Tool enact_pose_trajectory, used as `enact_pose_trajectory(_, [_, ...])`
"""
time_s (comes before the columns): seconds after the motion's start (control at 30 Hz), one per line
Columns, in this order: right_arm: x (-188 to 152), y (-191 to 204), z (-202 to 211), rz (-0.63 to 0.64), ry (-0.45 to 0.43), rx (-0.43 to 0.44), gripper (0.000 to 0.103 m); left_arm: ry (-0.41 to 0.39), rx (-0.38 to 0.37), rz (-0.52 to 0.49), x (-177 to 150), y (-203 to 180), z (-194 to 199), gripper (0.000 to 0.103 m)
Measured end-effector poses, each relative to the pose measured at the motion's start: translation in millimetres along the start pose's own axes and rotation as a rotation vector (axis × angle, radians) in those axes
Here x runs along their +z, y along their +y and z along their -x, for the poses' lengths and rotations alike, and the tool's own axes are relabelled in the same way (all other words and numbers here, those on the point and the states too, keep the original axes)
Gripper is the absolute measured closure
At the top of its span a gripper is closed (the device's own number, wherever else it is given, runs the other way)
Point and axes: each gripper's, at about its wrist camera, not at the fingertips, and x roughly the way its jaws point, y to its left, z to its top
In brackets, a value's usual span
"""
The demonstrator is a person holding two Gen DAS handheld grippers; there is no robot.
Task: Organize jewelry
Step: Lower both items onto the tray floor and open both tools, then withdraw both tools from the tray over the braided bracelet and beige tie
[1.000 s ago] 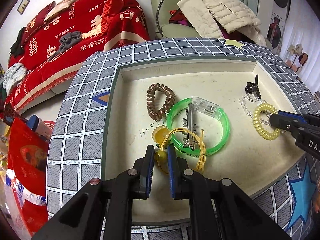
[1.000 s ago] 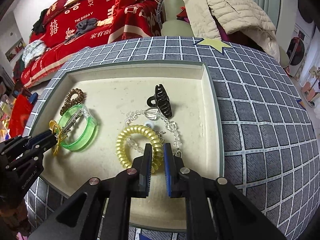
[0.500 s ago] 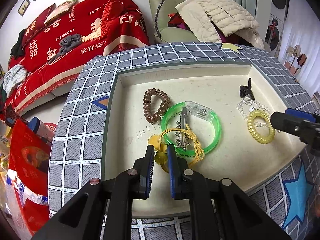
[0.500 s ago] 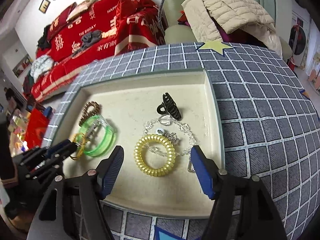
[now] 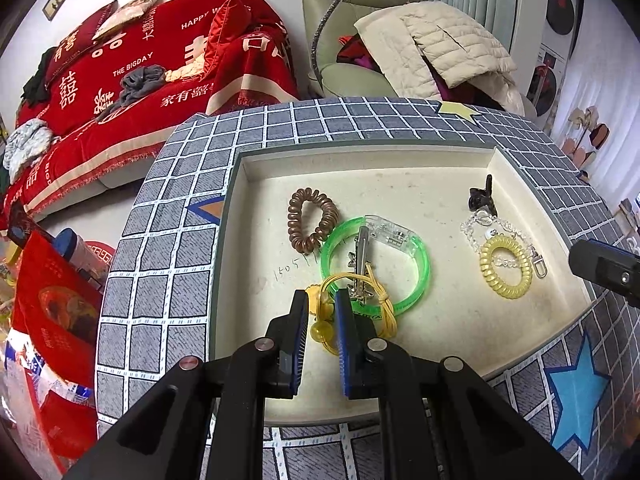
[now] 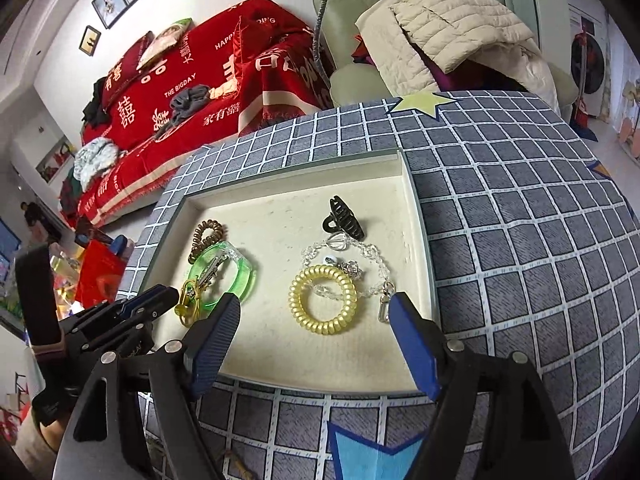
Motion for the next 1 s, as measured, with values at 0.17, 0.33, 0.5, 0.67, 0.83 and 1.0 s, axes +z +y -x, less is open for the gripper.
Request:
enact_pose_trajectory(0.17, [-4, 1, 12, -0.004, -0.013, 0.010, 0.023, -0.016, -0.009, 0.016, -2, 3, 10, 0.069])
enact_pose_trajectory(0.33, [-12, 4, 26, -0.004, -0.028, 0.029, 0.022, -0.018, -0.025, 0.034, -9, 7, 24, 0.068])
enact_pose_trajectory(0.5, [-24, 7, 39, 0.001, -0.028, 0.043, 0.021, -0.065, -0.002, 0.070, -18, 10, 39, 0.000])
enact_pose_trajectory(0.67, [-37, 8, 54, -0.003, -0.047, 0.045, 0.012, -0.077, 0.003, 0.061, -34, 9, 49, 0.000])
enact_pose_trajectory(0.83, [-53, 13, 69, 0.006, -0.087, 0.044, 0.000, -0.088, 0.011, 0.054, -54, 6, 64, 0.000])
enact_pose_trajectory(1.0, [-67, 19, 76, 0.011, -0.106, 0.051, 0.000, -0.083, 0.006, 0.043, -68, 2, 81, 0.000])
